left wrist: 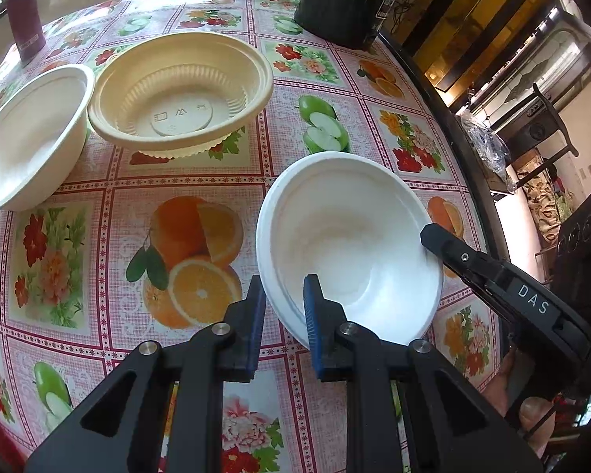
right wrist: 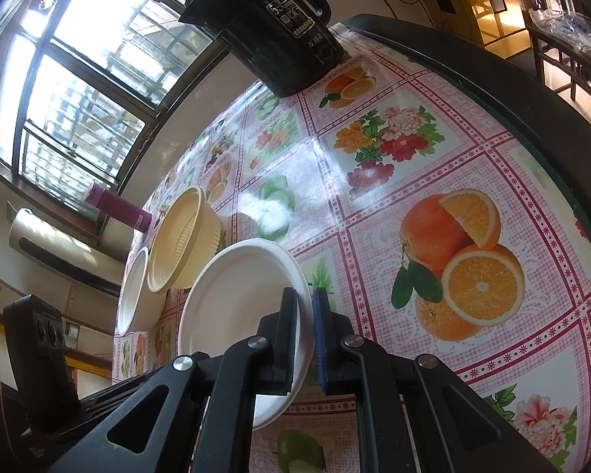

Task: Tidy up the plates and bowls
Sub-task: 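Lift the white bowl with both tools and carry it toward the red plate stack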

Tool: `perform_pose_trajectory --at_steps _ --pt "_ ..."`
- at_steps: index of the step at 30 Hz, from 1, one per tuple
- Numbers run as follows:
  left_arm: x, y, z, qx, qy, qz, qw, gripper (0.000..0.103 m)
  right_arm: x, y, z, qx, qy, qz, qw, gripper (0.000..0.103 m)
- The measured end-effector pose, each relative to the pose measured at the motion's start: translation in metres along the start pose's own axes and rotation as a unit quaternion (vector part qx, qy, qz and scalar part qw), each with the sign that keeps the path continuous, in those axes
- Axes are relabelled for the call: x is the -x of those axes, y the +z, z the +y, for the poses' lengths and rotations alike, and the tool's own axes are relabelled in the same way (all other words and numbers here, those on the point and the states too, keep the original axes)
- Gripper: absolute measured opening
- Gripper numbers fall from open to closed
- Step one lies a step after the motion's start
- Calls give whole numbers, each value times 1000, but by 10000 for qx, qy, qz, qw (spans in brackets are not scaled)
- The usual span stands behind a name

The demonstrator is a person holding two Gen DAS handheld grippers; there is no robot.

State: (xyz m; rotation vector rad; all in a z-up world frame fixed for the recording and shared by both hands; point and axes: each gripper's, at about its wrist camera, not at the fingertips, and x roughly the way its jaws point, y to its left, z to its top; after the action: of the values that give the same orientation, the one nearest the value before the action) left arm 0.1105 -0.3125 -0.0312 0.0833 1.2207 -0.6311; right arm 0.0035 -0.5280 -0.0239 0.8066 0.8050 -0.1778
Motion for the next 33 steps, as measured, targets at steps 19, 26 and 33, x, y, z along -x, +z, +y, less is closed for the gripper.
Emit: perform_pose_trajectory --at_steps 19,26,33 --pt "63 -91 100 340 272 -345 9985 17 -9 -109 96 770 271 130 9966 8" --pt "135 -127 158 631 518 -1025 9914 17 -1 -149 185 1579 691 219 9848 8" --pt "194 -169 225 1075 917 -1549 9778 18 -20 -193 269 2178 1145 534 9678 8"
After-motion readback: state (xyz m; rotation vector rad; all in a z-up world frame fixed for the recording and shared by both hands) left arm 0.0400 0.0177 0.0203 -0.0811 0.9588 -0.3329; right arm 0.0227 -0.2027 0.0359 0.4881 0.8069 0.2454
